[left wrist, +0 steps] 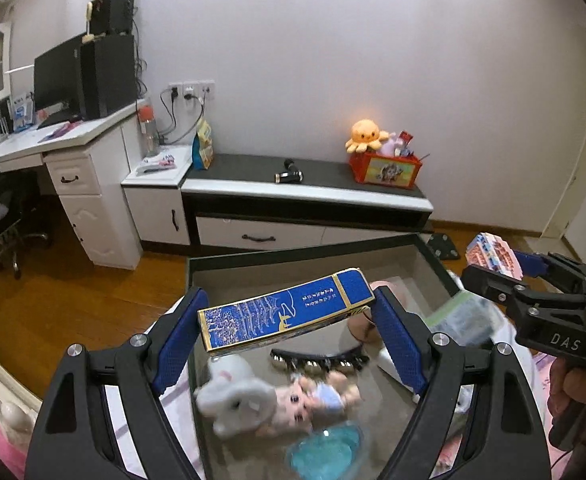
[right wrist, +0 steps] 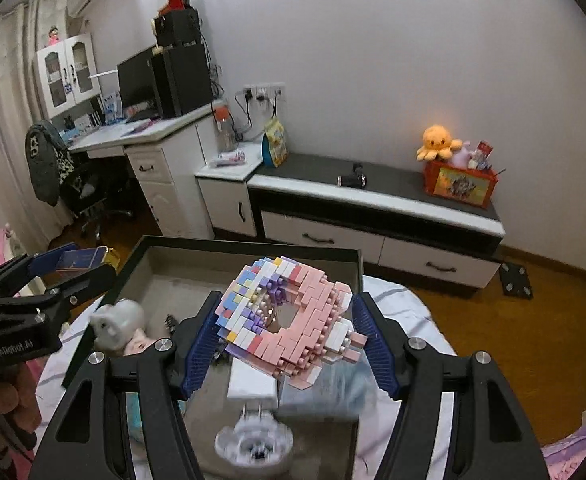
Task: Organize rigid objects
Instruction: 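Drop blue box and pink block figure into the pink box, opening both tools, then move both tools back toward the glass bottle and white-pink block figure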
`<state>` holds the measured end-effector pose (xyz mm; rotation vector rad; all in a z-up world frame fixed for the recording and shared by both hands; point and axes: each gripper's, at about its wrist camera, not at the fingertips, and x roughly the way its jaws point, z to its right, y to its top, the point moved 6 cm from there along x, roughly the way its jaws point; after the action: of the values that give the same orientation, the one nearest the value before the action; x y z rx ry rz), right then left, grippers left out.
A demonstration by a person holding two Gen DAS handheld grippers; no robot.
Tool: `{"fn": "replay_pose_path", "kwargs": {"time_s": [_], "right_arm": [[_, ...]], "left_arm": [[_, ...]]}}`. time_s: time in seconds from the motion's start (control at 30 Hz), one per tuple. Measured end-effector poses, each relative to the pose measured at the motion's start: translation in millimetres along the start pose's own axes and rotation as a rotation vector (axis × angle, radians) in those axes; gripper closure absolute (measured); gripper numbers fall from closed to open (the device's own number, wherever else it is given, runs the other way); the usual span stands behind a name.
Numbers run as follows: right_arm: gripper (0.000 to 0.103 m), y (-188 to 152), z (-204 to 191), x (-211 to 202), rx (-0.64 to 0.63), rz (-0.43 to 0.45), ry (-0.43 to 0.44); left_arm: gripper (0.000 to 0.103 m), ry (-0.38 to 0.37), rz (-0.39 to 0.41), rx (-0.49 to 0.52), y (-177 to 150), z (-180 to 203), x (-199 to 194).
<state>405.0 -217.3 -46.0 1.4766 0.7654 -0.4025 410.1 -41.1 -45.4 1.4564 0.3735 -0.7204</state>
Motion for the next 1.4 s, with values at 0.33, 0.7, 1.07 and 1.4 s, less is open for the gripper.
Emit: {"fn": "replay_pose_path", "kwargs": {"time_s": [0.33,0.7,1.07,1.4], "right_arm": [[0.035,-3,11,45,0.027,-0.072,-0.007],[0.0,-8,14,3,0.11,0.035,0.004],[0.0,-43,-18,-80,0.125,0.119,0.036],[0.0,-109,-23,-107,0.155,0.078,0.028]], "left_arm": [[0.01,0.031,-0.111,0.007,-9,2,58],[0.0,0.036,-0.031,-0.056,-24,-14,10],[0.0,0.032,0.04,-0.048,-49,-8,-70],[0.0,0.045,0.063,-0.068,-85,-4,-111]]}}
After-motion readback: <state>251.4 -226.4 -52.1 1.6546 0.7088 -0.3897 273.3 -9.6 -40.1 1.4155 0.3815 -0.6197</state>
